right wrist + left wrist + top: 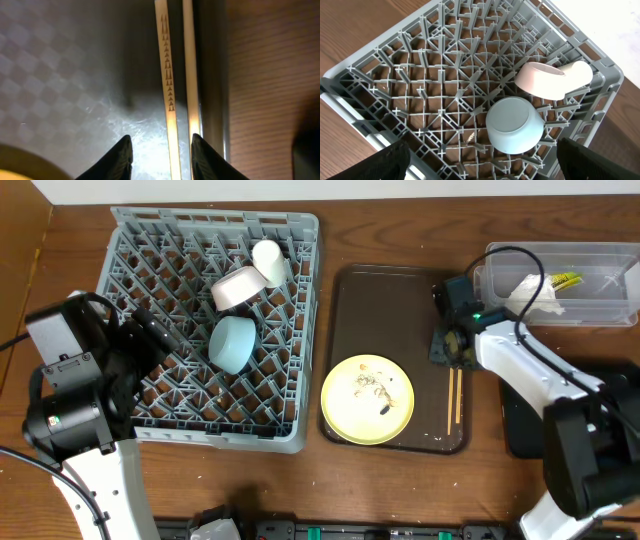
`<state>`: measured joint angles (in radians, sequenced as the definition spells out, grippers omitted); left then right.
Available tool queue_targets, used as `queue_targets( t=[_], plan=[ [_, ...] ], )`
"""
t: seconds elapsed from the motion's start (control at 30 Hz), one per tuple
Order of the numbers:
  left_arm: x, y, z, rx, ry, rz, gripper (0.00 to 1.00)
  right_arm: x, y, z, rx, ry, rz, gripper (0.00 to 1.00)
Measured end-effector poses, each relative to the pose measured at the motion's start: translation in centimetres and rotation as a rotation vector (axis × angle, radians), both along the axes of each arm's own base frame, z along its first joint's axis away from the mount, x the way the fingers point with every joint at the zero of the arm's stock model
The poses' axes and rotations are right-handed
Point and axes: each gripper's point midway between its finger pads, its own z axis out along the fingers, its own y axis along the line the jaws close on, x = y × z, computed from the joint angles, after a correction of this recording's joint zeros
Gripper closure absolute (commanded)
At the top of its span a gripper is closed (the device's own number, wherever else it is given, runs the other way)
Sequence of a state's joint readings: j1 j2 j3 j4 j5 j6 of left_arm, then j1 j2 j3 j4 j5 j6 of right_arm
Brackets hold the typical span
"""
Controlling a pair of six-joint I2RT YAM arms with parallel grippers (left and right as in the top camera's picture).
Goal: Sort waste into correct bins and load items into the dishwasher
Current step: 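Reach the right gripper to a wooden chopstick on the tray and grasp it, then carry the chopstick to the rack's right edge and release it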
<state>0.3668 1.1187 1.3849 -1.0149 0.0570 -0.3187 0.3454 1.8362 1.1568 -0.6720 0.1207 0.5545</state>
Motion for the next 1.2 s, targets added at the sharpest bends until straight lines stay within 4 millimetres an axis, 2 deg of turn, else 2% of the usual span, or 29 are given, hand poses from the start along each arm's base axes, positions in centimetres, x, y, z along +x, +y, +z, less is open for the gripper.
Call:
queue_targets(
  t=[0.23, 0.43, 0.47, 0.5, 0.7, 0.87, 0.9, 1.0, 1.03, 1.1, 1.2],
  plan=[
    [0.0, 0.0, 0.0, 0.0, 0.0, 0.0, 0.05, -0.5, -0.1, -2.1, -0.015, 0.056, 0.009, 0.69],
    [0.0, 0.0, 0.0, 0.0, 0.0, 0.0, 0.05, -0.4, 0.2, -2.2, -0.005, 0.052, 0.018, 0.85],
    [0.0, 0.0, 0.0, 0.0, 0.0, 0.0, 0.05, -0.3, 0.2, -2.2, -0.004, 0.05, 0.02, 0.94],
    [0.0, 0.0, 0.0, 0.0, 0.0, 0.0, 0.05, -0.3, 0.3, -2.2, -0.004, 0.049, 0.02, 0.99],
    [0.0, 0.0, 0.0, 0.0, 0.0, 0.0, 0.05, -0.2, 0.7, -2.2, -0.002, 0.041, 0.027, 0.99],
    [0.0, 0.0, 0.0, 0.0, 0.0, 0.0, 0.05, 0.1, 2.4, -1.3, 0.072, 0.048, 0.049, 0.99],
    [0.0, 0.0, 0.0, 0.0, 0.0, 0.0, 0.05, 0.6, 2.9, -0.6, 0.09, 0.037, 0.052, 0.99],
    [0.0, 0.0, 0.0, 0.0, 0.0, 0.0, 0.05, 3.6, 4.8, 4.2, 0.171, -0.072, 0.071, 0.99],
    [0.0, 0.0, 0.0, 0.0, 0.0, 0.0, 0.05, 5.4, 6.1, 7.6, 0.227, -0.157, 0.087, 0.99],
    [0.0, 0.0, 0.0, 0.0, 0.0, 0.0, 0.05, 7.1, 7.9, 11.7, 0.302, -0.258, 0.101, 0.99],
    [0.0, 0.0, 0.0, 0.0, 0.0, 0.0, 0.05, 8.7, 11.4, 16.5, 0.416, -0.4, 0.126, 0.99]
  ],
)
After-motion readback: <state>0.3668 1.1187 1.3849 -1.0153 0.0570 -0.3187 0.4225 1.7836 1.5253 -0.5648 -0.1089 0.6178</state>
